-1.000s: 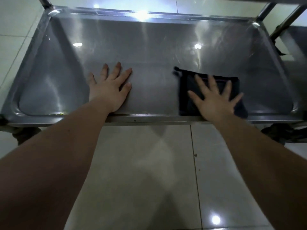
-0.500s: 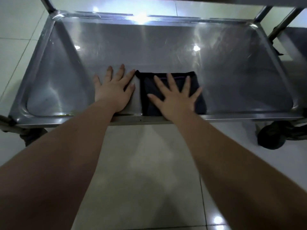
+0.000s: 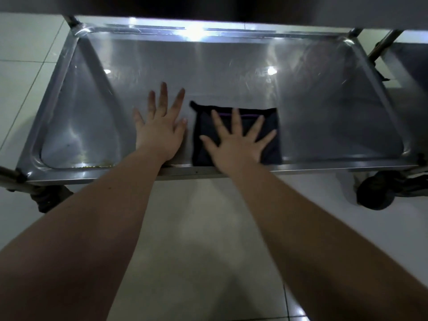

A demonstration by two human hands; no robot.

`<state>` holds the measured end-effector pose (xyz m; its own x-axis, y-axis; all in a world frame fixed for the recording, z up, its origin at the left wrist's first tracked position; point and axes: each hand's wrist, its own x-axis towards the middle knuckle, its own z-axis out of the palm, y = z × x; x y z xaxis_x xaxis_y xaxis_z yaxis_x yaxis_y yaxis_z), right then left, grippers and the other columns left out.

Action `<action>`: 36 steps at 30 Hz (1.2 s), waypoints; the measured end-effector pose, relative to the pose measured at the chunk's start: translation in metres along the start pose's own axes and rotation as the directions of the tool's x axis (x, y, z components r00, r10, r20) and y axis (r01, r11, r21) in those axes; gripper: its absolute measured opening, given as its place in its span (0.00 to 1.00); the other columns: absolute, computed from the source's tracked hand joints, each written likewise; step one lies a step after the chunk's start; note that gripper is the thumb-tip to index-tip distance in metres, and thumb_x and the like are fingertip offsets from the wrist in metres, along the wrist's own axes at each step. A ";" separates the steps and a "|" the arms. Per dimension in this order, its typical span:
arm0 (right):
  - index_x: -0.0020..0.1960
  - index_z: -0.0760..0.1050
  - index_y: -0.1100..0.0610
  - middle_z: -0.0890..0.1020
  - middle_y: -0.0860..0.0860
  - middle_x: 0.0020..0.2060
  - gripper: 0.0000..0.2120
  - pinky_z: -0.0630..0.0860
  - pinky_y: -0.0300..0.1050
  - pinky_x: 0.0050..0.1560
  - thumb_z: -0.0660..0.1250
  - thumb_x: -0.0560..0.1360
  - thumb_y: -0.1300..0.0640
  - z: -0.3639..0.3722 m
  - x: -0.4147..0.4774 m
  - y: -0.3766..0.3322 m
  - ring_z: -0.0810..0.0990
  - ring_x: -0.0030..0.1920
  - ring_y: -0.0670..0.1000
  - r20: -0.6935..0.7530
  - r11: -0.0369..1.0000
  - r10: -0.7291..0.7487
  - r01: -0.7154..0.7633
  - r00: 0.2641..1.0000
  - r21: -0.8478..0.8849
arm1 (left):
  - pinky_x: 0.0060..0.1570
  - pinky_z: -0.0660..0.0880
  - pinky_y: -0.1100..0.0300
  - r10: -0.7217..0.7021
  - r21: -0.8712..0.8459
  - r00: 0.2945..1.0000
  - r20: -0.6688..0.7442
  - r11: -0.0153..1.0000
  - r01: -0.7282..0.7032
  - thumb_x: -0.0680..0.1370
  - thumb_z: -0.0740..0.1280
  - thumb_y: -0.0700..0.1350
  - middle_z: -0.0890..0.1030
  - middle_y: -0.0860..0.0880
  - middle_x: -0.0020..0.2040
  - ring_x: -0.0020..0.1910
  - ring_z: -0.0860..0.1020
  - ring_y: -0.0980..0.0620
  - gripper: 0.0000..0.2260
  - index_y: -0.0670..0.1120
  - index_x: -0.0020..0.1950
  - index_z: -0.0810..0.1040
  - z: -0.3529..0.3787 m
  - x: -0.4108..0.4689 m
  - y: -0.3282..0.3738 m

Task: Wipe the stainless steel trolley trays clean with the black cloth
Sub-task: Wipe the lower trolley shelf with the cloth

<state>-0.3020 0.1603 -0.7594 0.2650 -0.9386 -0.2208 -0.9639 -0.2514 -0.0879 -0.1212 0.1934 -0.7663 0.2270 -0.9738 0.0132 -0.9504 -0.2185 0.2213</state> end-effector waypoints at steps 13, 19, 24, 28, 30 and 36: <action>0.78 0.38 0.37 0.45 0.42 0.79 0.25 0.35 0.67 0.73 0.40 0.83 0.40 -0.016 0.004 0.076 0.36 0.78 0.58 0.016 0.963 0.109 -0.109 0.994 0.245 | 0.70 0.31 0.39 0.197 -0.074 0.962 0.187 0.980 -0.187 0.85 0.49 0.51 0.44 0.46 0.81 0.79 0.41 0.42 0.23 0.56 0.80 0.48 0.006 -0.015 0.117; 0.70 0.26 0.29 0.39 0.38 0.78 0.27 0.30 0.70 0.69 0.25 0.71 0.31 0.002 0.001 0.077 0.34 0.77 0.61 -0.011 0.994 0.006 -0.005 1.000 0.113 | 0.57 0.23 0.26 -0.007 0.090 0.990 0.141 0.996 -0.005 0.68 0.34 0.78 0.38 0.56 0.80 0.77 0.33 0.41 0.36 0.70 0.75 0.38 0.024 -0.004 0.093; 0.68 0.24 0.28 0.34 0.42 0.77 0.29 0.31 0.76 0.66 0.27 0.69 0.25 0.005 0.002 0.073 0.32 0.75 0.68 0.012 0.998 -0.043 0.043 0.999 -0.053 | 0.57 0.29 0.23 -0.056 0.104 0.989 0.136 0.994 0.043 0.66 0.38 0.81 0.41 0.55 0.80 0.77 0.36 0.39 0.39 0.71 0.75 0.41 0.018 0.063 0.059; 0.70 0.28 0.27 0.35 0.42 0.78 0.31 0.31 0.76 0.66 0.31 0.69 0.23 0.004 0.007 0.069 0.32 0.75 0.68 -0.001 0.997 -0.043 0.043 0.999 -0.056 | 0.58 0.33 0.21 -0.128 0.098 0.974 0.185 0.989 0.111 0.65 0.40 0.82 0.39 0.55 0.80 0.77 0.36 0.38 0.40 0.70 0.75 0.39 0.008 0.110 0.045; 0.70 0.29 0.27 0.35 0.42 0.78 0.31 0.32 0.76 0.66 0.31 0.69 0.22 0.004 0.008 0.066 0.32 0.75 0.67 -0.001 0.998 -0.031 0.031 1.000 -0.050 | 0.59 0.34 0.21 -0.122 0.108 0.971 0.206 0.989 0.101 0.65 0.39 0.82 0.39 0.54 0.80 0.77 0.36 0.38 0.40 0.70 0.75 0.38 0.004 0.109 0.043; 0.70 0.29 0.26 0.36 0.41 0.78 0.32 0.32 0.76 0.66 0.32 0.68 0.21 0.004 0.004 0.069 0.32 0.75 0.66 0.002 0.999 -0.025 0.025 1.000 -0.043 | 0.61 0.34 0.23 -0.064 0.138 0.977 0.201 0.990 0.036 0.64 0.34 0.81 0.38 0.57 0.80 0.78 0.36 0.41 0.37 0.73 0.72 0.34 0.001 0.017 0.015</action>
<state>-0.3670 0.1399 -0.7705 0.2890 -0.9316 -0.2207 -0.9572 -0.2847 -0.0516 -0.1314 0.1737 -0.7635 0.2396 -0.9506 -0.1974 -0.9619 -0.2601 0.0849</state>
